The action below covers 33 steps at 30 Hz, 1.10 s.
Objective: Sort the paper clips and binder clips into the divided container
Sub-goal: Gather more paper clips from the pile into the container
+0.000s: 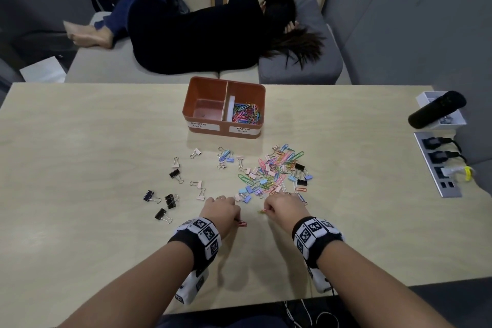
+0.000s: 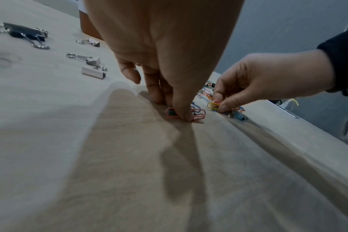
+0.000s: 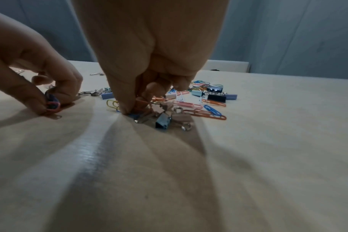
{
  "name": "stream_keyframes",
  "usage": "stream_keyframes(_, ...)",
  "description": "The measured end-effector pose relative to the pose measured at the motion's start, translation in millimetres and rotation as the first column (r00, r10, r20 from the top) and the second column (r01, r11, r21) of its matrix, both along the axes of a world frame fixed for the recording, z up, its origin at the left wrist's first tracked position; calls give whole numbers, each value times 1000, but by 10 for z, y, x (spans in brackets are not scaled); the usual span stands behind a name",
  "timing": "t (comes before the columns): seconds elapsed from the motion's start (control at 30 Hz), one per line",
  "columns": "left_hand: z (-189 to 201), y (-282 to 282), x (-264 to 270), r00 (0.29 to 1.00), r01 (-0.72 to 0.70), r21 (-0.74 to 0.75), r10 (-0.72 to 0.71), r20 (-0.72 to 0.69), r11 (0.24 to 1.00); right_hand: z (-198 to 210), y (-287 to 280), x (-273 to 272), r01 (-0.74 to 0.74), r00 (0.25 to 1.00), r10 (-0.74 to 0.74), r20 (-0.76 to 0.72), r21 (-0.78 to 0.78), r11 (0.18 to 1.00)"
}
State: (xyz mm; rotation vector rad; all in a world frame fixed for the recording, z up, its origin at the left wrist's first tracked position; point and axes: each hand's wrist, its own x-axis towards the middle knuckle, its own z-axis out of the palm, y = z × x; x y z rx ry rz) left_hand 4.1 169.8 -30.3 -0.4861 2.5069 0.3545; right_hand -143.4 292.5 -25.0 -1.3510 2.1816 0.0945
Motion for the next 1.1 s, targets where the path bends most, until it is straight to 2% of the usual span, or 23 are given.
stream_keyframes(0.17, 4, -29, 25, 999, 42, -46, -42, 1, 998, -18, 115, -27, 219, 974, -205, 99, -162, 962)
stream_keyframes(0.3, 11, -36, 48, 1000, -17, -3, 17, -21, 1000, -13, 54, -53, 336, 939, -317, 132, -169, 927)
stream_keyframes(0.4, 31, -81, 82, 990, -123, 52, 126, -58, 991, -19, -63, -42, 342, 937, -328, 120, -117, 932)
stream_keyframes(0.5, 55, -149, 122, 975, -194, 75, 201, -100, 978, -37, -174, -17, 343, 939, -340, 49, -50, 938)
stream_keyframes(0.6, 71, -210, 135, 963, -234, 78, 241, -116, 969, -28, -230, 20, 339, 940, -340, -22, -15, 941)
stream_keyframes(0.77, 83, -248, 146, 950, -269, 132, 285, -128, 954, 5, -258, 23, 311, 949, -310, -53, 13, 950)
stream_keyframes(0.97, 92, -192, 74, 957, -239, 159, 261, -131, 958, 67, -198, 55, 247, 968, -249, -35, -41, 968)
stream_keyframes(1.1, 94, -249, 32, 950, -248, 187, 277, -146, 951, 113, -93, 30, 321, 943, -312, 114, -78, 944)
